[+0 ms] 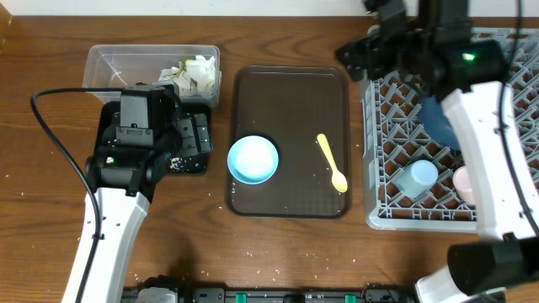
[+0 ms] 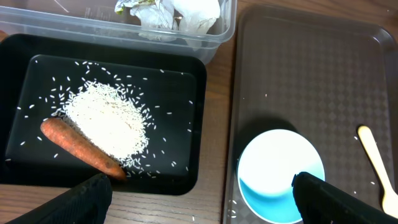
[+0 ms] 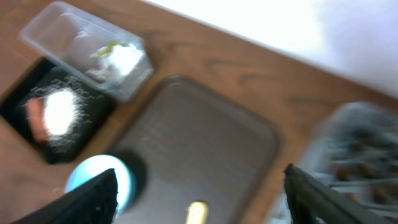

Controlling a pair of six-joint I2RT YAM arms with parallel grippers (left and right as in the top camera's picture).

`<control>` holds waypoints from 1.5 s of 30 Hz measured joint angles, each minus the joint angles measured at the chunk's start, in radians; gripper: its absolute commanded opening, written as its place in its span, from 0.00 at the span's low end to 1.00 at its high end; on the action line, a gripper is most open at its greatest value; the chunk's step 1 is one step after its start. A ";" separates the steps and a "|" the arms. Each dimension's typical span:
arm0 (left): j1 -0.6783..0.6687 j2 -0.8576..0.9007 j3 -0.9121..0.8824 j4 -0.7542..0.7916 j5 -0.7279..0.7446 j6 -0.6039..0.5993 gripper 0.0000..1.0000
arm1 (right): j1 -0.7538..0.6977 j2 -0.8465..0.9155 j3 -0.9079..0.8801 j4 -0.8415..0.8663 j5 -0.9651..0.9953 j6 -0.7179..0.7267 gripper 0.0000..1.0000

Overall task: Sort waste into correct bins and load items into the dishwasher rack
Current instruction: 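Carry the blue plate into the rack and stand it upright, then grasp the light-blue bowl with the right gripper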

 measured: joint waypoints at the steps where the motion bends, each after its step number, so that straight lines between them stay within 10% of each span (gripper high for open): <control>1: 0.000 0.000 0.000 0.000 0.000 0.000 0.95 | 0.020 0.020 0.000 0.001 -0.010 0.030 0.77; 14: 0.000 0.000 0.000 0.000 0.000 0.000 0.95 | 0.297 0.329 0.000 0.018 0.110 0.403 0.47; 32: 0.000 0.000 0.000 0.000 0.000 0.000 0.95 | 0.386 0.518 -0.002 -0.083 0.186 0.480 0.01; 45: 0.000 0.000 0.000 0.000 0.000 0.000 0.95 | 0.364 0.503 -0.002 -0.078 0.249 0.471 0.01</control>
